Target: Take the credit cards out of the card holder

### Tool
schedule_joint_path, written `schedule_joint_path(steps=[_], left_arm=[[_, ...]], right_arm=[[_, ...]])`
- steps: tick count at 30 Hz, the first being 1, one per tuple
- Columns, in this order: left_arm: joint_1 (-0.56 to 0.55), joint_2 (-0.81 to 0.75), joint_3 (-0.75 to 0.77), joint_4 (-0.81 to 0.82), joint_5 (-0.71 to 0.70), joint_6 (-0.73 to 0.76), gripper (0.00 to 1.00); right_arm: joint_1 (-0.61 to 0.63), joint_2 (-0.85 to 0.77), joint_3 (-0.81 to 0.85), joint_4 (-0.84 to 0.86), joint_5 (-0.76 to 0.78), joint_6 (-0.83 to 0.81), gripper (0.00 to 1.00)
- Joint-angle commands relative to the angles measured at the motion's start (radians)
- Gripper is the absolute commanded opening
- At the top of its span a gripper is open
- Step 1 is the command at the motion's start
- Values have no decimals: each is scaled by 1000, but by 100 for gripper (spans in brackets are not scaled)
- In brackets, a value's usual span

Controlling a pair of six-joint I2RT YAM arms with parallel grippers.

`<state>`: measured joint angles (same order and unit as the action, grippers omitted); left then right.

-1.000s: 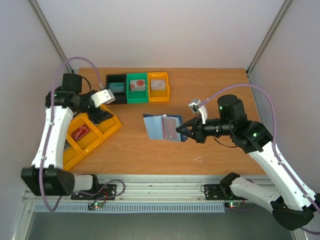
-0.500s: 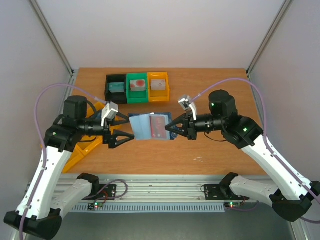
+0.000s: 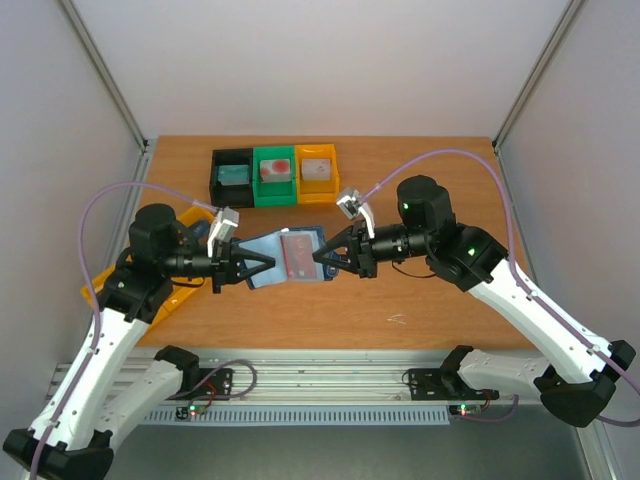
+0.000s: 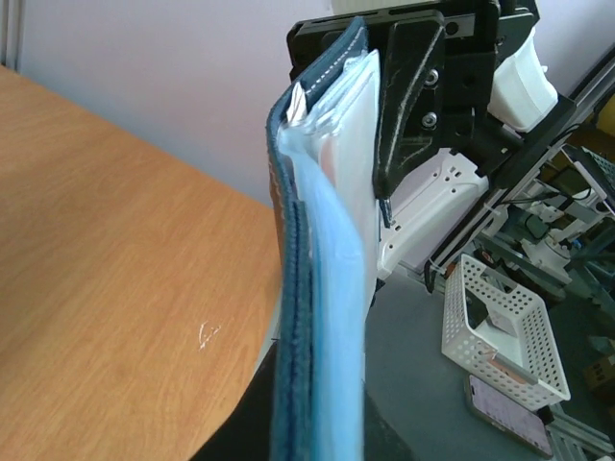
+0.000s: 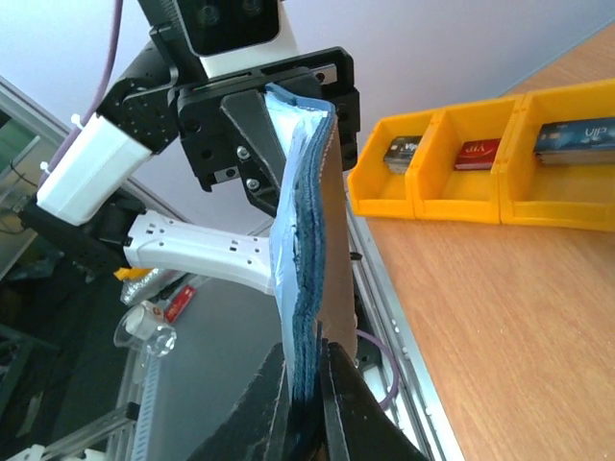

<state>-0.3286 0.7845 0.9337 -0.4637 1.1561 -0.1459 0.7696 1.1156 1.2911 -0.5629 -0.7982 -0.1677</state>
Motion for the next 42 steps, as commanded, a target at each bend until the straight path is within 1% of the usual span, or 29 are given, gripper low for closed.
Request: schedule_joint_path(steps=[1,4,8,12,14,20,22,23,24,28,29,30,32,33,34,36,37,38,40,42], left_arm=[[-6,-41,-22,167,5,-92,0],[-6,-52,-22,205,0,-107,0],[-6,-63,-36,274,4,-130,0],[-6,-59,-38,290,12,-143,0],[-7,-58,-44,296,13,-141,0],[-7,-59,-52,313,20,-144,0],[-7,-59,-53,311,23,-144,0],[-7,-60,-55,307,24,-141,0],[-7,-61,-55,302,24,-137,0],[-7,-66,-49,264,21,-106,0],[-7,-68,-49,248,17,-84,2],[-7,-70,-48,231,10,-70,10],[-7,-71,-49,210,-22,-40,38],[-7,-70,-49,204,-34,-35,47],[-7,-69,-50,200,-45,-31,55],[-9,-67,-52,191,-73,-12,64],[-11,-64,-53,179,-98,-1,65],[-15,-61,-53,165,-127,13,63],[-22,-54,-50,128,-188,45,56],[-27,-47,-44,98,-218,82,51]], right_arm=[[8,-6,36,52,52,15,12],[9,2,39,33,130,11,19],[31,34,44,25,176,-5,28],[65,57,55,65,178,-11,38],[81,74,60,97,164,-13,41],[139,142,109,112,155,-35,52],[152,157,124,108,150,-39,53],[157,162,129,105,150,-41,52],[160,162,133,103,153,-41,48],[163,145,117,120,194,-28,16],[163,139,114,122,214,-26,9],[163,136,113,121,239,-24,3],[163,135,116,112,268,-22,1],[164,135,117,108,275,-19,1],[163,135,117,107,276,-14,1],[163,138,117,121,273,-3,1],[165,140,115,134,271,4,1],[167,143,114,151,268,11,1],[170,149,117,184,255,21,1],[172,154,122,197,237,25,1]])
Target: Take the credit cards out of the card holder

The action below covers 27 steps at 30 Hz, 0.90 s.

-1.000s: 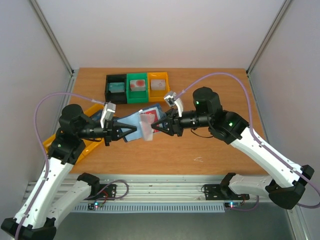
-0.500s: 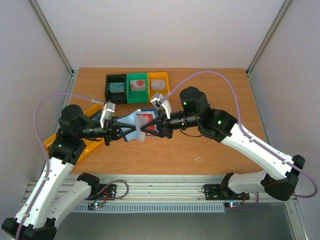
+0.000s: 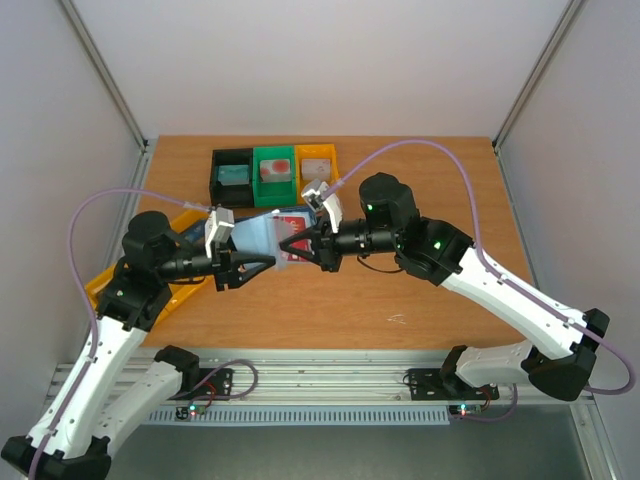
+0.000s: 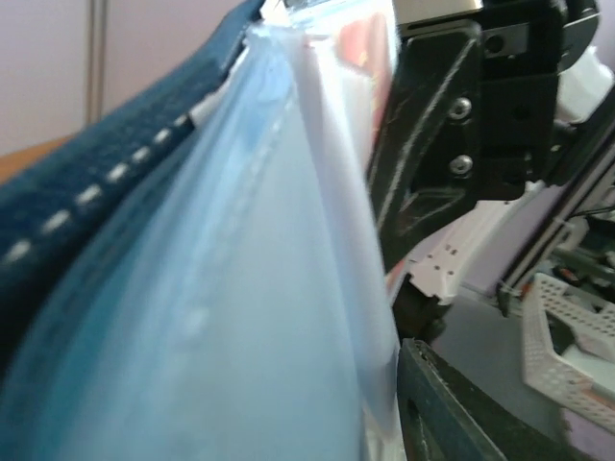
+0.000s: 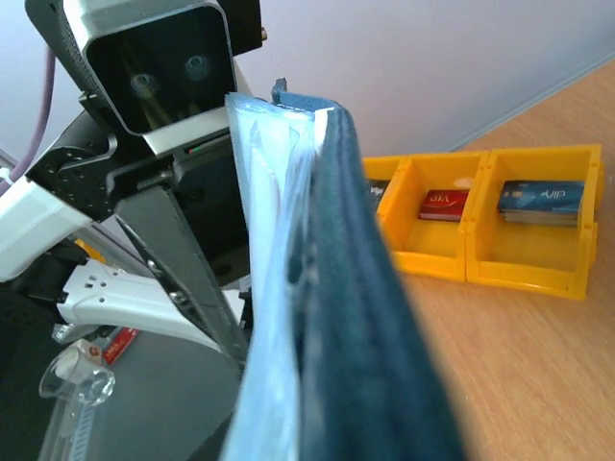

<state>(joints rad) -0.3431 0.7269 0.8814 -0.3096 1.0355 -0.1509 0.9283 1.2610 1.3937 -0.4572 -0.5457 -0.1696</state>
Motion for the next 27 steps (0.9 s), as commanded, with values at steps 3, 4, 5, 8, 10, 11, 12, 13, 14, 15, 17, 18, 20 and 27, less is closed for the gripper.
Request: schedule_joint_path(steps=[3,4,5,8,10,11,12,13,14,15,17,18,20,27], left_arm=[[-20,20,10,-53,-100,116,44],[-20,20,6,-34,-90,111,41],[-20,20,0,-11,-85,91,37],[-20,19,-21,41,-50,31,4],[-20,16,-25,58,-14,7,0],[-20,12,-26,70,5,-10,0],[-20,7,-29,85,24,-21,0],[-21,2,-33,101,34,-36,0],[-20,-2,-38,112,42,-45,0],[-19,-4,-42,120,50,-54,0],[-19,-5,-48,113,59,-45,0],[-19,-3,-48,111,58,-39,0],[-19,-3,-46,116,61,-37,0],[-19,-21,-35,51,74,42,0]], right_arm=[[13,7,17,92,-14,24,1],[14,6,16,89,-7,20,1],[13,7,16,86,-3,16,1],[13,5,17,75,-14,3,6],[12,-14,18,42,1,-17,28],[8,-26,15,23,13,-29,36],[5,-38,15,0,30,-41,43],[-1,-48,14,-22,43,-50,46],[-7,-58,14,-45,45,-58,49],[-12,-65,14,-73,46,-63,52],[-21,-80,14,-106,43,-73,52],[-23,-88,14,-120,47,-77,52],[-26,-103,14,-140,66,-82,48],[-31,-101,35,-178,109,-88,13]])
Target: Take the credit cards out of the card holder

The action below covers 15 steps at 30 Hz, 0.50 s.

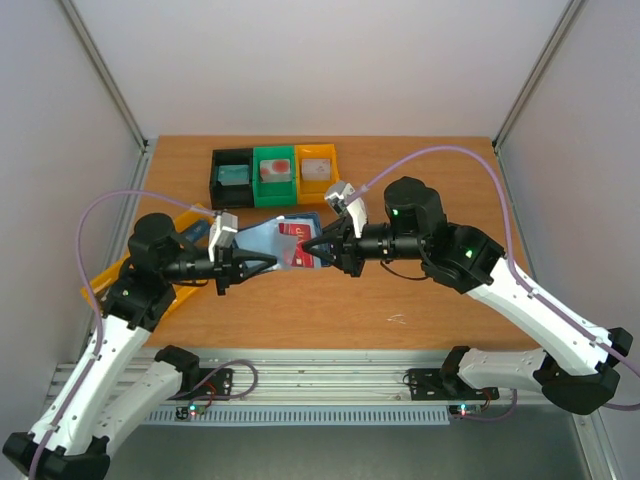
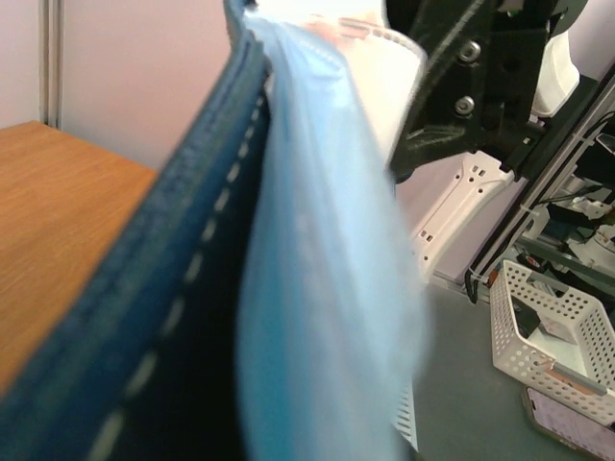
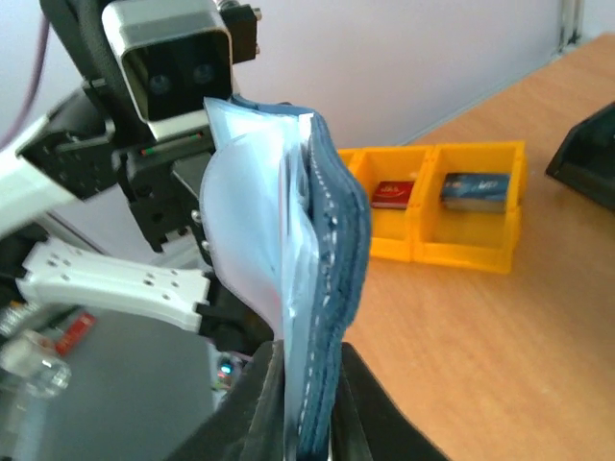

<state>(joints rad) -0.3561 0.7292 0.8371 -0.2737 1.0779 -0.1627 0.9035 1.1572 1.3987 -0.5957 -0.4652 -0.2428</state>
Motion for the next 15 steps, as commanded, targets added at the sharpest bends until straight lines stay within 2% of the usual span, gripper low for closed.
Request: schedule_joint_path(steps=[1,2,4,6,7,8,10,12,15], left_arm=[[-6,-25,7,19,32,55,0],[-6,-26,3,31,30,44,0],[-6,-27,-6,55,11,12,0],[-5,-27,-17,57,-116,-35,0],[-5,-28,-23,36,-228,-63,8],[-3,-25,-31,2,-350,-97,24],[6,-10,-42,-73,-563,-121,43],[13,-3,-50,-136,-706,-85,46],[15,-27,-63,-169,-745,26,47]], right_arm=[[-7,4,32,-43,23,-15,6],[-8,5,36,-47,24,-13,2],[-8,2,42,-55,28,-4,1],[-8,-1,51,-78,55,8,1],[-8,-3,57,-96,83,15,1],[-8,-3,62,-120,122,24,1],[-8,2,77,-181,229,56,1],[-8,17,95,-275,380,108,1],[-6,77,132,-491,683,220,1]])
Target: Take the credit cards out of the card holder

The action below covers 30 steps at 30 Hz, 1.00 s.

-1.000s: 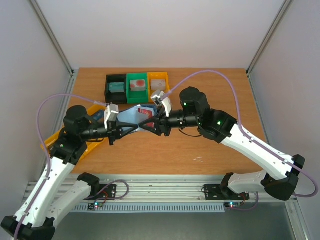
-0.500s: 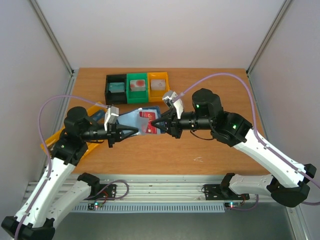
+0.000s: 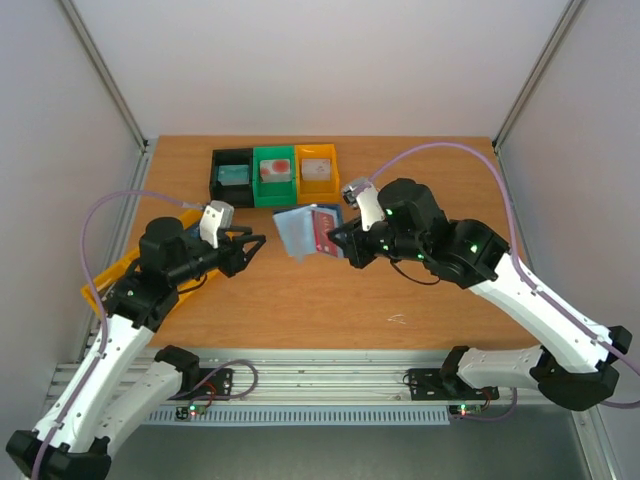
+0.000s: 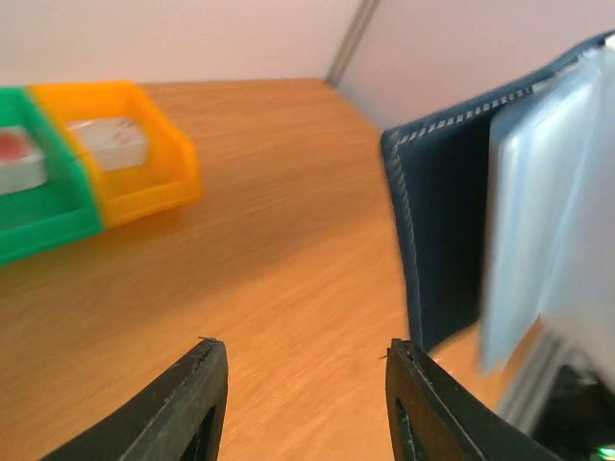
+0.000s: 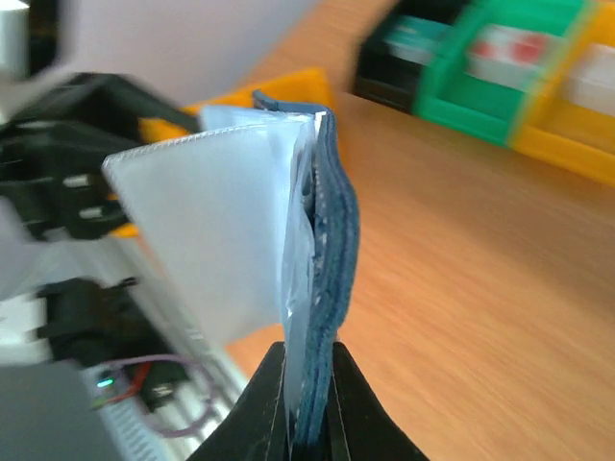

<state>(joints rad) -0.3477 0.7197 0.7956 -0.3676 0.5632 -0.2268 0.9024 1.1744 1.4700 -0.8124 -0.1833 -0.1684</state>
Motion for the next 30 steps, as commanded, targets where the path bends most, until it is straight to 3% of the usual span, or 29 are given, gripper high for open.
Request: schedule_joint_path(steps=[1,5,9,13,18,21,30], left_arm=[[6,-27,-21,-78,-208,114,47],[6,-41,-16,-61,-52,166,44],[1,-42,-27,27,197,126,34],[-35,-29,-41,150,334,10,26],[-87,8,-46,211,335,-27,24],[-94,9,-67,267,335,-82,28],[-76,-26,-53,189,238,-104,31]], right_arm=[[-5,97,87,-362,488,195,1],[5,279,198,-573,575,237,1],[33,331,225,-471,456,212,1],[56,359,228,-343,311,198,1],[73,363,200,-176,76,130,1],[73,302,137,-49,-38,108,1],[73,150,16,145,-256,7,1]])
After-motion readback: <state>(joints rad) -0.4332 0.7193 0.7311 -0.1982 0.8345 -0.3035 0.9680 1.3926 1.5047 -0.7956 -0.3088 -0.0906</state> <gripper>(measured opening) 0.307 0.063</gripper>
